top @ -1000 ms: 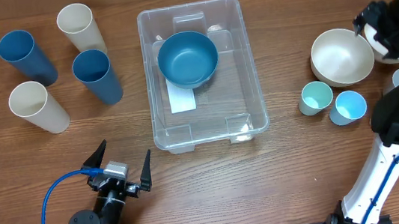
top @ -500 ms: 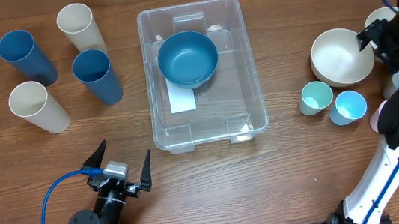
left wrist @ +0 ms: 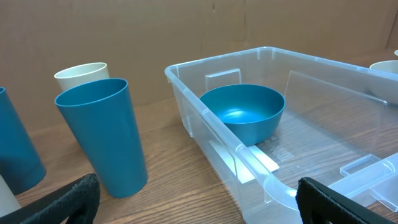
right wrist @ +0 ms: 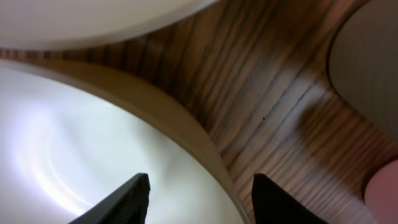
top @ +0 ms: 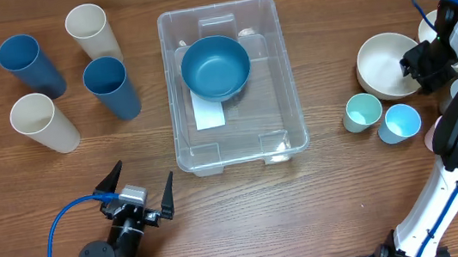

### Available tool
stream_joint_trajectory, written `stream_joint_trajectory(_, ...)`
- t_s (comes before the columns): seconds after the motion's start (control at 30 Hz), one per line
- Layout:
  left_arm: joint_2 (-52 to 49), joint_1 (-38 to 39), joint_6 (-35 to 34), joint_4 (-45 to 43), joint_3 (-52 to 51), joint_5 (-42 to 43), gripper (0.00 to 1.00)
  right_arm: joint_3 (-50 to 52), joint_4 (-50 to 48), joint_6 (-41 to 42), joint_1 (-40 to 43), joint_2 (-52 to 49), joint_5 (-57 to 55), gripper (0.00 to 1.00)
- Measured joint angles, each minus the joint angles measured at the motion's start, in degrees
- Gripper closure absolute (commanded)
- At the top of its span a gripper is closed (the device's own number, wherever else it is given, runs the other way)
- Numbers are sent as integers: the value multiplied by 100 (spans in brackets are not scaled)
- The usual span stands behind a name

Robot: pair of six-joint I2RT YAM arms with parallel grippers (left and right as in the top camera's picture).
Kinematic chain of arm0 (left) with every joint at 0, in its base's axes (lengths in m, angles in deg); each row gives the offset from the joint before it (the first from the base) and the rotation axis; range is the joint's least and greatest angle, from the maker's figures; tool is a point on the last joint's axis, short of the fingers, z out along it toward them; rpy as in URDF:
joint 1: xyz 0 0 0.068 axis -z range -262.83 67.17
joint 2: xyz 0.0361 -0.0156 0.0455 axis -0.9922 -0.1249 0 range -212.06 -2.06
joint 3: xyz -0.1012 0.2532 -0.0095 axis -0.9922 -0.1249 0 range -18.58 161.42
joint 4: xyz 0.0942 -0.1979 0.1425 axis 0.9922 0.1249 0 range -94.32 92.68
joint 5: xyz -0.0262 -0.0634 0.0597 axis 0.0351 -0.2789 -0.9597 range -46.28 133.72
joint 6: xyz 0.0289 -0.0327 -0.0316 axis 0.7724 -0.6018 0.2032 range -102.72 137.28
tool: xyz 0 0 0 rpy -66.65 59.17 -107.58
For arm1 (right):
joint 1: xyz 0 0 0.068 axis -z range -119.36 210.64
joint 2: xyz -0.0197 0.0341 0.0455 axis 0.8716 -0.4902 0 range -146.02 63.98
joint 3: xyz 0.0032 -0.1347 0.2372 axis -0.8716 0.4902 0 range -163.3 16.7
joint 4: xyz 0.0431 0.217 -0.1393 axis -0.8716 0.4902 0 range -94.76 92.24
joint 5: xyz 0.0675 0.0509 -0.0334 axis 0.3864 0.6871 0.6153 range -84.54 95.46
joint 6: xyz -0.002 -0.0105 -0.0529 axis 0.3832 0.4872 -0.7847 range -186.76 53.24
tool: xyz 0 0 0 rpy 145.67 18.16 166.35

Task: Pack container
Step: 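Move the right gripper to the cream bowl and grasp its rim, then carry the cream bowl over the bin and stack it in the blue bowl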

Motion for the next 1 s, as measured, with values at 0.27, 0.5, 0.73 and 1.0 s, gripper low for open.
stream_joint_trajectory(0.27, 0, 0, 0, 0, 0, 0, 0, 50, -258, -28, -57, 0, 162, 96)
stream_joint_trajectory(0.5, 0, 0, 0, 0, 0, 0, 0, 46, -358, -81, -651, 0, 94, 96)
stream_joint_trajectory(0.73, 2, 0, 0, 0, 0, 0, 0, -1215, 503, -619, -953, 9, -61, 96)
stream_joint_trajectory(1.0, 2, 0, 0, 0, 0, 0, 0, -4365, 2269, -1180, -1812, 90, -44, 96)
